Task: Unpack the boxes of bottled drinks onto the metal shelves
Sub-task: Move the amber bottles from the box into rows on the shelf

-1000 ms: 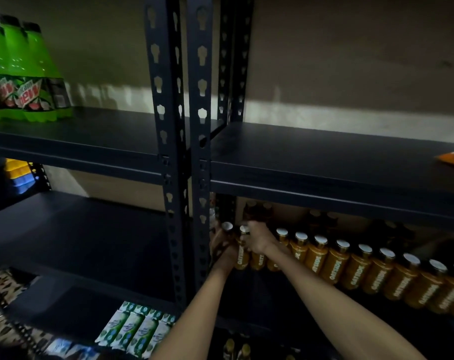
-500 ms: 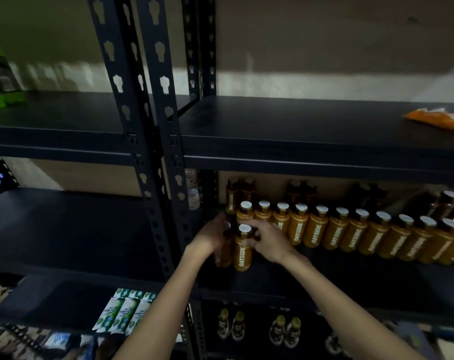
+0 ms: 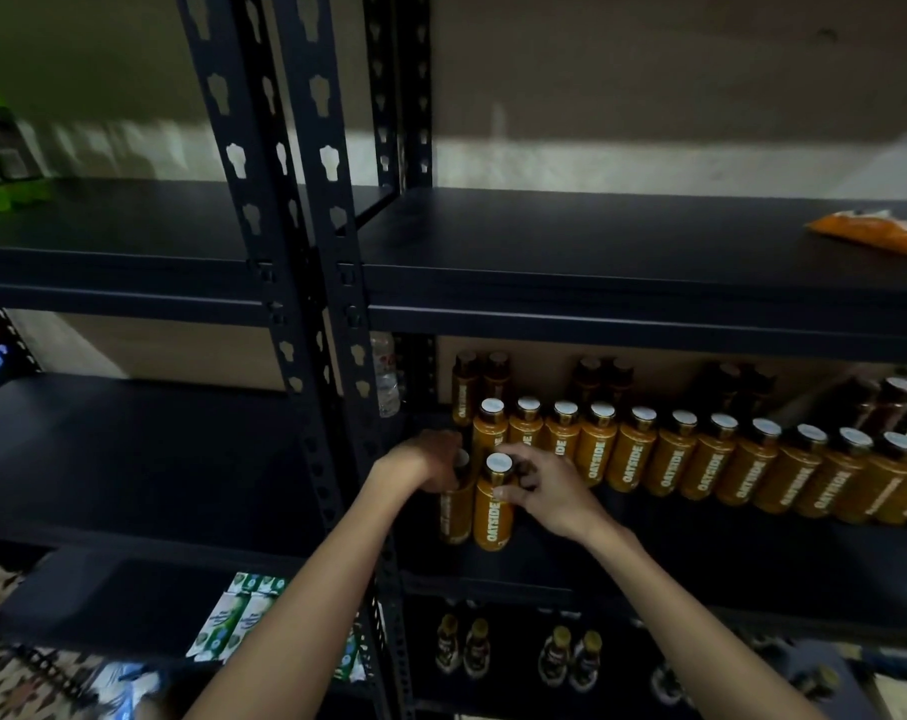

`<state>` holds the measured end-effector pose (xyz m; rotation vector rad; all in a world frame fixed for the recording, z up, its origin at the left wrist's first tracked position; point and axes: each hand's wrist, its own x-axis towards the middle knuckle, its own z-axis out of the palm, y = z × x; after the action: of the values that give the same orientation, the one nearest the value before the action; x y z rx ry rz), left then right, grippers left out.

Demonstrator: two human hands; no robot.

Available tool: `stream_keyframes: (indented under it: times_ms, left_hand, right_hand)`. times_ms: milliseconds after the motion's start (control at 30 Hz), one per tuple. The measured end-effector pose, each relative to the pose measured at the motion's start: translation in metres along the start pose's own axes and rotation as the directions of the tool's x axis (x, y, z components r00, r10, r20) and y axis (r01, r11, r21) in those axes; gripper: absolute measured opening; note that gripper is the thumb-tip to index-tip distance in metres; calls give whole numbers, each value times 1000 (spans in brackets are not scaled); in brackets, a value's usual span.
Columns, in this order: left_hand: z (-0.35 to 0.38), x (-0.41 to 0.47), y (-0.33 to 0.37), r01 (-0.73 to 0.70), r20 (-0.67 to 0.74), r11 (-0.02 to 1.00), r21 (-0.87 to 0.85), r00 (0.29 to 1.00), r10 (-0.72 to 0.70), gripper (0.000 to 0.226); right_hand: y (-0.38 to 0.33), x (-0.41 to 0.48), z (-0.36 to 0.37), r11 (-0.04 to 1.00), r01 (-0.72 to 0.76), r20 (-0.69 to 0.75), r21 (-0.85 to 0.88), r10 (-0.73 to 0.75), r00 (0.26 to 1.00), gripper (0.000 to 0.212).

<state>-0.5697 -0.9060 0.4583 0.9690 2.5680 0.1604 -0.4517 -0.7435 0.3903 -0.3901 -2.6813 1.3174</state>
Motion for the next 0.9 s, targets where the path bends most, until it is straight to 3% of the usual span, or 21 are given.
stream_keyframes:
  times_ms: [367, 467, 567, 667, 767, 900]
  left_hand:
    - [-15, -12, 7, -18, 63, 1000, 9, 998, 17, 50]
    - [-25, -15, 13, -50, -28, 988, -147, 999, 46, 41]
    - [-36, -4, 20, -104, -210, 953, -285, 977, 43, 37]
    - [-37, 17, 29, -136, -286, 933, -333, 957, 38, 28]
    - [-28, 42, 33, -107, -271, 945, -310, 962, 20, 36]
    - [-8, 87, 27, -30, -198, 966, -255, 980, -22, 46]
  right_hand:
    - [-3, -8, -2, 998, 7, 26, 56, -9, 1000, 67]
    - [-14, -9, -19, 997, 31, 4, 64, -31, 1000, 65]
    - [-23, 5, -40, 998, 47, -107, 41, -42, 993, 52]
    - [-28, 30, -57, 993, -40, -183, -112, 19, 983, 49]
    - [-39, 51, -63, 963, -127, -78, -240, 111, 991, 40]
    - [-51, 65, -56, 897, -140, 37, -419, 171, 985, 49]
